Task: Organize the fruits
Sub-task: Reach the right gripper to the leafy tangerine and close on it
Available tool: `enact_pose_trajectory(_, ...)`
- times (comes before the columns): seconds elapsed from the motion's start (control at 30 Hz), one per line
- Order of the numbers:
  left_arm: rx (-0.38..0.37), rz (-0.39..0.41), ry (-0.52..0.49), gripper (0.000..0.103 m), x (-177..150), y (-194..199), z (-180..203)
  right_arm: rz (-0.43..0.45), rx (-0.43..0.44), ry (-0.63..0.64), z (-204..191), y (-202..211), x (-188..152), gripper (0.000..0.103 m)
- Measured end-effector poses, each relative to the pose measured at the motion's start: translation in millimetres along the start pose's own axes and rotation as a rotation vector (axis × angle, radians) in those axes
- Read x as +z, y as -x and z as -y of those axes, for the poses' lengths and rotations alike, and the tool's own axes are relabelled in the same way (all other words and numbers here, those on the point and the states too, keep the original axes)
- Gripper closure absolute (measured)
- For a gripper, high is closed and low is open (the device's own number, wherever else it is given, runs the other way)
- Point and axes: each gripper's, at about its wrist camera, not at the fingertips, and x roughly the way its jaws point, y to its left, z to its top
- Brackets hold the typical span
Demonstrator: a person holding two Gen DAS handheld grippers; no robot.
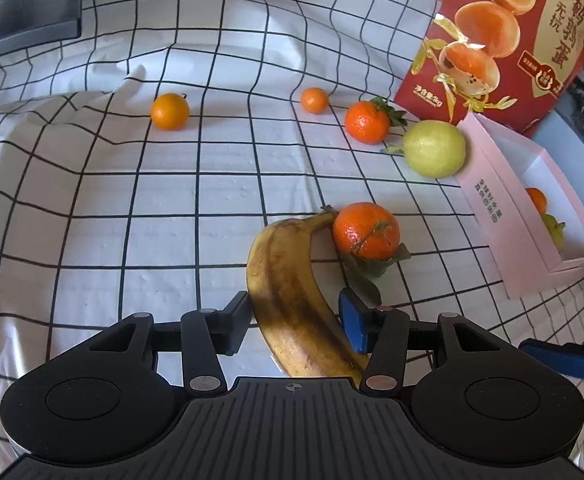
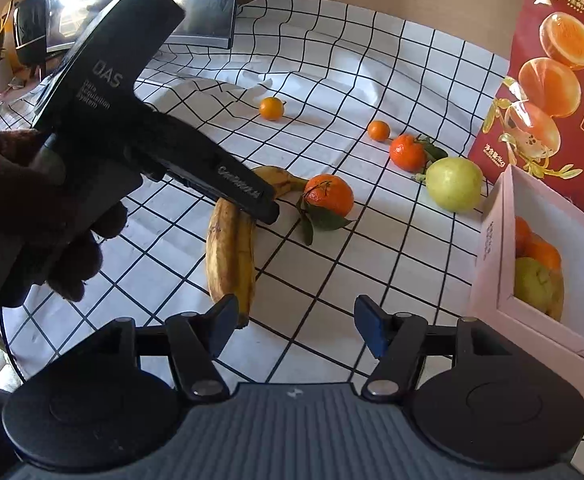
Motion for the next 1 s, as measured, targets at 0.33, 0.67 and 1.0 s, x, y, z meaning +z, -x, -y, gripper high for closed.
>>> enact_pose_trajectory(0.33, 0.004, 0.031, 0.016, 0.05, -2.8, 17.7, -13.8, 0.033, -0.012, -0.011, 2.1, 1.9, 7.0, 0.037)
enact_pose_trajectory(0.67, -0.012, -0.003, 0.044, 0.051, -4.0, 7.0, -12.6, 0.015, -0.032, -0.008, -1.6, -5.9, 4.5, 0.036)
enact_pose_trajectory(1.0, 0.016, 0.001, -0.099, 0.052, -0.6, -2.0, 0.3, 0.005, -0.104, -0.048, 10.4, -7.8, 1.9, 0.036)
